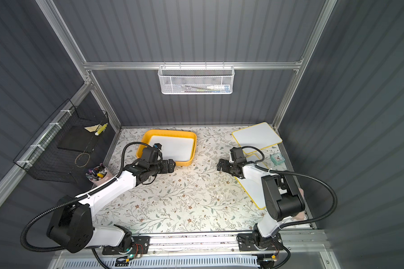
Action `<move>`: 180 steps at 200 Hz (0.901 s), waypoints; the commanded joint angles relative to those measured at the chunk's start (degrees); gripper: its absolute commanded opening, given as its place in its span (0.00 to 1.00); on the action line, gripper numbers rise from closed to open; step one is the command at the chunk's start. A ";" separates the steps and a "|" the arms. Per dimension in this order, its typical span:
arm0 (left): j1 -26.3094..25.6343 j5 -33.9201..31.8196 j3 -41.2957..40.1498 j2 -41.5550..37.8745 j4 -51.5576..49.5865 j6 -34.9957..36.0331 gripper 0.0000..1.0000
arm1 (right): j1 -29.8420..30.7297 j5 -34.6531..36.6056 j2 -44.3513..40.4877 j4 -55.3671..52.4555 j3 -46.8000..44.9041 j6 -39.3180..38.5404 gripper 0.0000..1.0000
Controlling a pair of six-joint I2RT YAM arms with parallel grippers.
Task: Put the whiteboard into the storage box
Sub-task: Move the storage box to the center of the board, then move the whiteboard to the center of the board.
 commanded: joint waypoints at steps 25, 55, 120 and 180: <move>-1.68 0.61 -5.58 -4.61 3.51 -3.03 0.90 | 0.32 -2.93 3.68 -1.36 1.79 1.46 0.99; -2.00 0.58 -6.20 -4.64 4.08 -2.87 0.90 | 0.60 -1.70 3.77 -1.96 1.79 1.08 0.99; -2.63 2.64 -4.78 -1.14 6.87 -2.92 0.90 | 0.43 5.65 -1.91 -7.87 4.48 -3.65 0.99; -3.93 3.87 -4.52 1.59 7.37 -3.72 0.90 | 0.41 4.01 5.79 -11.47 10.20 -5.39 0.99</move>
